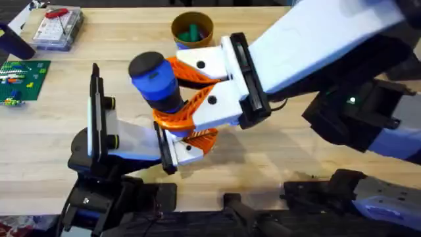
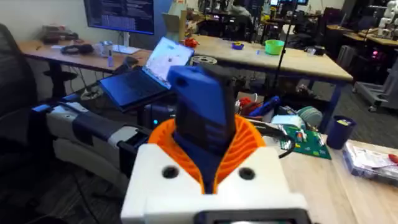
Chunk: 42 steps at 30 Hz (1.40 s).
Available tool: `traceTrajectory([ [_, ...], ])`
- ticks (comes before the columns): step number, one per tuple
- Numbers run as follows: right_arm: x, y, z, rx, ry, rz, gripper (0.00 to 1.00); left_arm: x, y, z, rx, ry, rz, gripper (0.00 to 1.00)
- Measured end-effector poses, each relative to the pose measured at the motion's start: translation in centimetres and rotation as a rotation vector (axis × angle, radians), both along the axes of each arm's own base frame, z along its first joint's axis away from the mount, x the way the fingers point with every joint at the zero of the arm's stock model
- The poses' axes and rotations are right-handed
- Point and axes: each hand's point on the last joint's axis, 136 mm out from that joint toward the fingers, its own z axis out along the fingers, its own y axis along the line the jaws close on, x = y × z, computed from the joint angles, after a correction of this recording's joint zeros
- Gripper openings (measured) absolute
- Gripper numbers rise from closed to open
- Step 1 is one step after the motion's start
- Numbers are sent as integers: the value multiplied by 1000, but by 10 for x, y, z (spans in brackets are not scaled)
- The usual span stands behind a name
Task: Pick up the gripper from the table and insert it into the empty holder that is missing its gripper. Then pick up a screw, insert it into the mounting hole, and use the screwdriver to tighten it. Finally, clean up the table by picking up the vegetable and placing it into the bucket.
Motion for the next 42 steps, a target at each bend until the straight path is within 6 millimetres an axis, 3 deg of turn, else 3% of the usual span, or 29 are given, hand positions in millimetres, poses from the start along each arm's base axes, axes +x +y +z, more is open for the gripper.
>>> traceTrajectory([
  [26, 15, 13, 3, 16, 114, -108, 58, 0, 0, 0, -2, 6, 0, 15],
  [42, 27, 7, 0, -14, 169, -161, 57, -2, 0, 0, -4, 13, -8, 15],
])
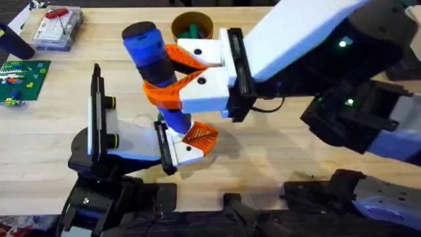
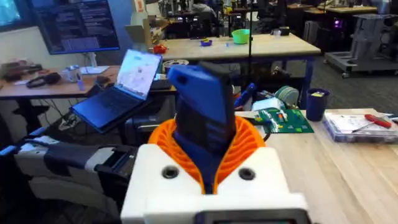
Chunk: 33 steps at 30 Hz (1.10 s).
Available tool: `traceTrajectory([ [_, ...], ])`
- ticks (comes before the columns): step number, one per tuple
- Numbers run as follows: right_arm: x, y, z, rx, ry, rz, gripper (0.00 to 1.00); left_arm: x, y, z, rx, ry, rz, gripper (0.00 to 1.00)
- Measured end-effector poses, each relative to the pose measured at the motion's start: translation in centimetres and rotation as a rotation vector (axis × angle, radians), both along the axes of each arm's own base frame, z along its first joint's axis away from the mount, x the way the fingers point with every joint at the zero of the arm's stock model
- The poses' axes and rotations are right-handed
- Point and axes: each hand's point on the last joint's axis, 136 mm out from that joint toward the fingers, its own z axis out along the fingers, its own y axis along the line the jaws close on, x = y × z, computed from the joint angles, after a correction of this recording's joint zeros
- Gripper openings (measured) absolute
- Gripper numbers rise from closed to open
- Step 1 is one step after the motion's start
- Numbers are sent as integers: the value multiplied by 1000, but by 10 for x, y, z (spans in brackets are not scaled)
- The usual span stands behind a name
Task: Pick up the gripper from the table and insert it into the empty holder that is missing its gripper. Then pick up a screw, insert it into the mounting hole, and use the screwdriver to tighten it. Finally, clean up the table by picking up the vegetable and placing it into the bucket.
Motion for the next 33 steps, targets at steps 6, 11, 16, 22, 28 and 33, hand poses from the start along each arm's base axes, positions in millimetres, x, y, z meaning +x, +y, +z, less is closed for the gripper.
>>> traceTrajectory([
  [6, -7, -11, 0, 35, -31, -10, 57, -1, 0, 0, -1, 0, -6, 15],
  [11, -12, -16, -1, 59, -53, -9, 57, -1, 0, 0, -1, 0, -6, 15],
  [16, -15, -17, 2, 77, -69, 1, 57, -1, 0, 0, -1, 0, -6, 15],
  [22, -20, -16, 3, 78, -75, 25, 57, -1, 0, 0, -1, -1, -6, 15],
  [28, -22, -13, 6, 68, -77, 61, 57, -1, 0, 0, -1, -3, -7, 15],
  [33, -23, -13, 7, 64, -79, 75, 57, -1, 0, 0, 0, -6, -8, 15],
])
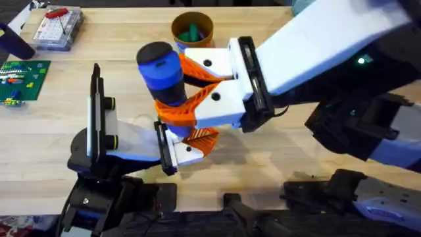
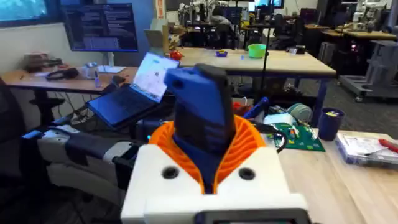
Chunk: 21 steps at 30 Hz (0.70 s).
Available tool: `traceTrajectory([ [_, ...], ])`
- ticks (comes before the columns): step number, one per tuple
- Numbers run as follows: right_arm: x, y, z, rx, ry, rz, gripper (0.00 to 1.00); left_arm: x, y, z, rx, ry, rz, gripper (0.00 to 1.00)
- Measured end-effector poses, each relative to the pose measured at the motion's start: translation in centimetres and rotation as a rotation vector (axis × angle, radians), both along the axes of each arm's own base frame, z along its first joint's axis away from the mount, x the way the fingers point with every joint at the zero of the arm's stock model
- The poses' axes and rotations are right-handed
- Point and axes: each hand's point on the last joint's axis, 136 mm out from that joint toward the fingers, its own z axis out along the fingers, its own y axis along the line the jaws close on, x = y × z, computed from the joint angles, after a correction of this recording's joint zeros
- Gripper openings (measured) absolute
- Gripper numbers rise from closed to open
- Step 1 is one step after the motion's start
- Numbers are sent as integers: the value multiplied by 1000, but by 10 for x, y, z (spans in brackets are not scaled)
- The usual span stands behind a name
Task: Pick up the gripper from the table and insert it into the empty holder that is missing its gripper. Then pick up a screw, insert it into the mounting hole, and use the screwdriver to tighten it. Finally, clean up the table by picking up the vegetable and placing it into the bucket.
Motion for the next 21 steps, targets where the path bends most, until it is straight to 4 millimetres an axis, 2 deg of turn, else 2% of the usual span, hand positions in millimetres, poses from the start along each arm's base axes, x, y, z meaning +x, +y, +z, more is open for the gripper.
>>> traceTrajectory([
  [21, -1, 3, 4, -11, 2, 26, 58, 0, 0, 0, 1, -7, -2, 15],
])
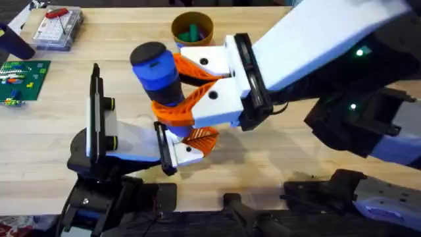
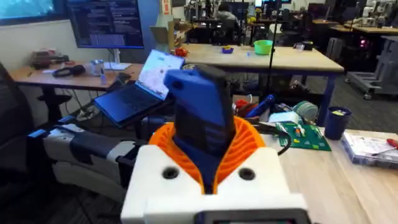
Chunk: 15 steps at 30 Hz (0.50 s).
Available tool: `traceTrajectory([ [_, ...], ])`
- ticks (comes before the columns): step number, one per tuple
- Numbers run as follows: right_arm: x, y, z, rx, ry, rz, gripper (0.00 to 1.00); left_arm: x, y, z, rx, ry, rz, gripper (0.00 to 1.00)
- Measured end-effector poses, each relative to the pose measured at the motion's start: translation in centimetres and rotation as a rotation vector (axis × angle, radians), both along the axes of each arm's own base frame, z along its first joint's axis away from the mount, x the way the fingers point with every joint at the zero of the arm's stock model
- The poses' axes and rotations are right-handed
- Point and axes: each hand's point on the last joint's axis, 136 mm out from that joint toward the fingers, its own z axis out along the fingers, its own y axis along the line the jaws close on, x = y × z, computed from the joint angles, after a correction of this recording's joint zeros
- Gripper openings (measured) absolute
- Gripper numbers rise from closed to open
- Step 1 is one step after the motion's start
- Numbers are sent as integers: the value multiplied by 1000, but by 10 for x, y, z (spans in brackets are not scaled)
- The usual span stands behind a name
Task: Pick up the gripper from the table and insert it into the empty holder that is missing its gripper. Then pick up a screw, insert it into the mounting hole, and use the screwdriver to tighten it. Finally, clean up the table by picking up the vegetable and placing it into the bucket.
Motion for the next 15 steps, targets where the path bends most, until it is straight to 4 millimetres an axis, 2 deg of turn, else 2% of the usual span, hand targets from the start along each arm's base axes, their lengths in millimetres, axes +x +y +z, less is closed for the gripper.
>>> traceTrajectory([
  [15, 2, 4, 5, -17, 12, 14, 58, 0, 0, 1, 0, -8, 1, 15],
])
